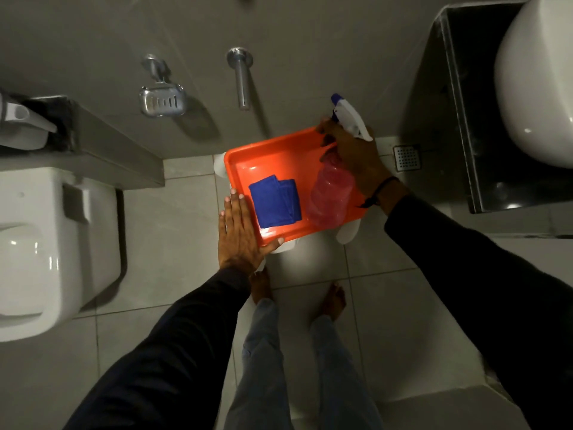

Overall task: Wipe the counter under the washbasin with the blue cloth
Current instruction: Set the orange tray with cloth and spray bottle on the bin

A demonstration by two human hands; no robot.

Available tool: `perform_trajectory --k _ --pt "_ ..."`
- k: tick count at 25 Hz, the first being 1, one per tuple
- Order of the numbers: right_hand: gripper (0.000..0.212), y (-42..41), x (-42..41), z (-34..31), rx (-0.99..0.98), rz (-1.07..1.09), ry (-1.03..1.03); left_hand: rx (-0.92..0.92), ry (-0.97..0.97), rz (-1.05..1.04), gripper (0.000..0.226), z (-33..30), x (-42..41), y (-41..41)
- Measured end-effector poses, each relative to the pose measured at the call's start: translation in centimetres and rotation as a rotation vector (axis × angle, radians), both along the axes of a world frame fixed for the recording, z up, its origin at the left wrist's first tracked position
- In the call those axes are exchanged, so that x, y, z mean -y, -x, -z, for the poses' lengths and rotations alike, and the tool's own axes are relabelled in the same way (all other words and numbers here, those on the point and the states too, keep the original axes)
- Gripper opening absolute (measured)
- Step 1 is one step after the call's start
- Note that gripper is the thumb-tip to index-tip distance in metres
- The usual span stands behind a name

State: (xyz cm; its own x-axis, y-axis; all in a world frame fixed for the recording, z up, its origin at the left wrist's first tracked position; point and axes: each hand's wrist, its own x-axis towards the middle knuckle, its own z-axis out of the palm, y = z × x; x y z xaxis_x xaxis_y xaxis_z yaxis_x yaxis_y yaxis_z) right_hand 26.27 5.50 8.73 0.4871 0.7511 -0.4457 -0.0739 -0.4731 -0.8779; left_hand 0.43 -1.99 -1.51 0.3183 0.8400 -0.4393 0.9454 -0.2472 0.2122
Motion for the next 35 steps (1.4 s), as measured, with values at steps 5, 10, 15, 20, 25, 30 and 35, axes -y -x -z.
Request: perform_trajectory --k 5,10,15,20,25,30,35 --pt "0.039 1.5 2.8 0.4 0.232 -0.561 0.063 0.033 -0.018 -0.008 0.131 0.6 0.3 0.1" --pt "0.043 2.3 6.0 3.8 0.817 -0.847 0.409 0.062 -0.037 -0.013 0.130 1.1 0.4 0.1" --pt "0.054 3.2 5.7 4.8 0.863 -1.017 0.467 0.070 -0.034 -0.012 0.130 1.5 0.4 0.2" --pt "0.048 3.6 6.2 5.3 0.812 -0.900 0.458 0.075 -0.030 -0.005 0.130 1.5 0.3 0.3" --pt "0.049 2.8 6.5 5.1 0.808 -0.871 0.449 0.051 -0.008 0.004 0.132 1.3 0.2 0.2" --pt "0.040 0.7 3.8 1.5 0.775 -0.488 0.277 0.022 -0.002 0.018 0.135 1.1 0.2 0.3" --pt "0.017 -0.6 1.3 -1.1 0.766 -0.161 -0.045 0.042 0.003 0.020 0.140 0.7 0.2 0.1"
